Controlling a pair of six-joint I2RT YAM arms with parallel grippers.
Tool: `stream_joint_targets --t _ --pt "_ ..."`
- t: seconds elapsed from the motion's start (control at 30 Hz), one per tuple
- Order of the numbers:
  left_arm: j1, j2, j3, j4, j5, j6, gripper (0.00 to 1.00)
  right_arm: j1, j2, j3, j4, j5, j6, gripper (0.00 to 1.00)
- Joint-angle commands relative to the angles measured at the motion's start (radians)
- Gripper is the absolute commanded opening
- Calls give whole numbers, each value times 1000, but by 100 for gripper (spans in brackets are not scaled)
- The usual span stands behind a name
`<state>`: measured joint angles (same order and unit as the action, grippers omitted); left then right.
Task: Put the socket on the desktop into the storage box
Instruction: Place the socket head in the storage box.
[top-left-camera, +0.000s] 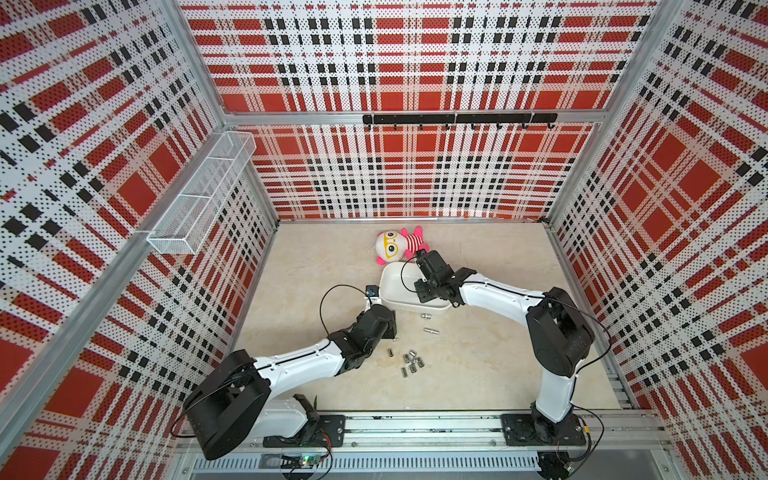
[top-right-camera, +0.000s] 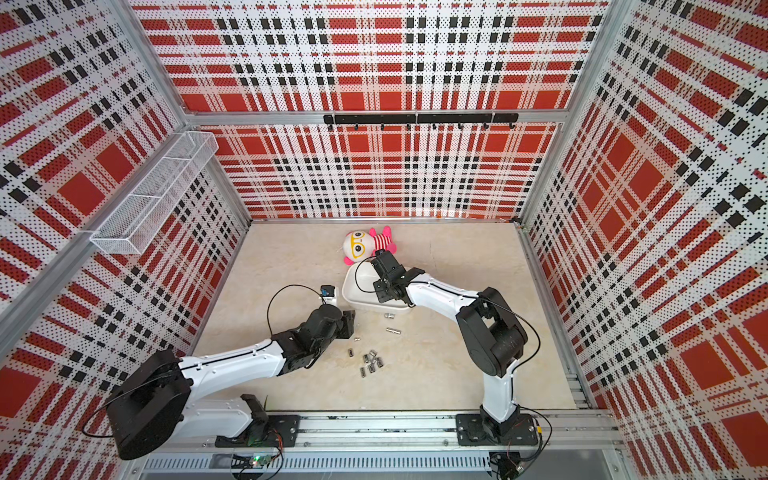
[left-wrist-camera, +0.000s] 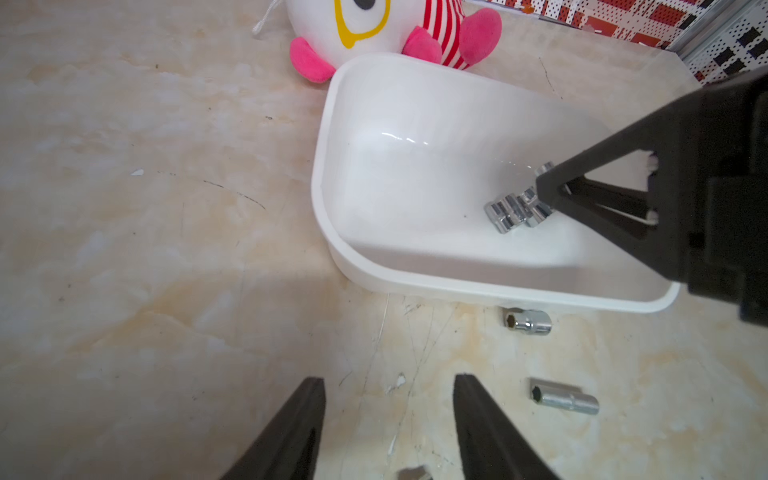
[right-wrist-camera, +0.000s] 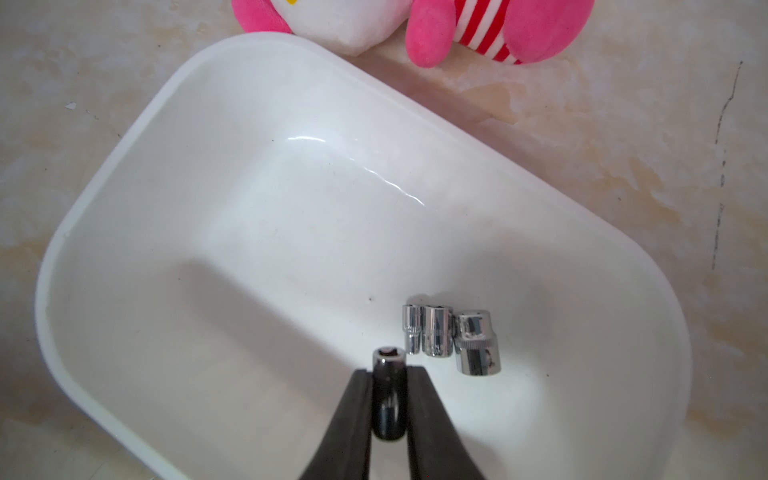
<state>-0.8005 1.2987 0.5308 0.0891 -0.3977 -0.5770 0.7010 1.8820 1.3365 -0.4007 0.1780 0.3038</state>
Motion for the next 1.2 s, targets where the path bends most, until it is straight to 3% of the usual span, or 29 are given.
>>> stream_joint_targets --t 0.0,0.33,0.57,0.8,0.97,1.17 --pt "-9 -4 5 3 2 2 56 1 26 20 -3 -9 1 24" --pt "-11 10 9 4 2 3 56 2 -10 11 -8 -24 0 28" --pt "-10 12 9 6 0 6 56 2 -180 -67 -25 -37 -15 28" --pt "-12 25 12 8 -3 6 56 4 -463 -283 -14 -58 -16 31" --pt "-16 36 14 8 -7 7 56 19 -658 -516 77 -140 26 36" --pt "-17 48 17 6 -12 8 56 19 -719 -719 231 -150 58 44"
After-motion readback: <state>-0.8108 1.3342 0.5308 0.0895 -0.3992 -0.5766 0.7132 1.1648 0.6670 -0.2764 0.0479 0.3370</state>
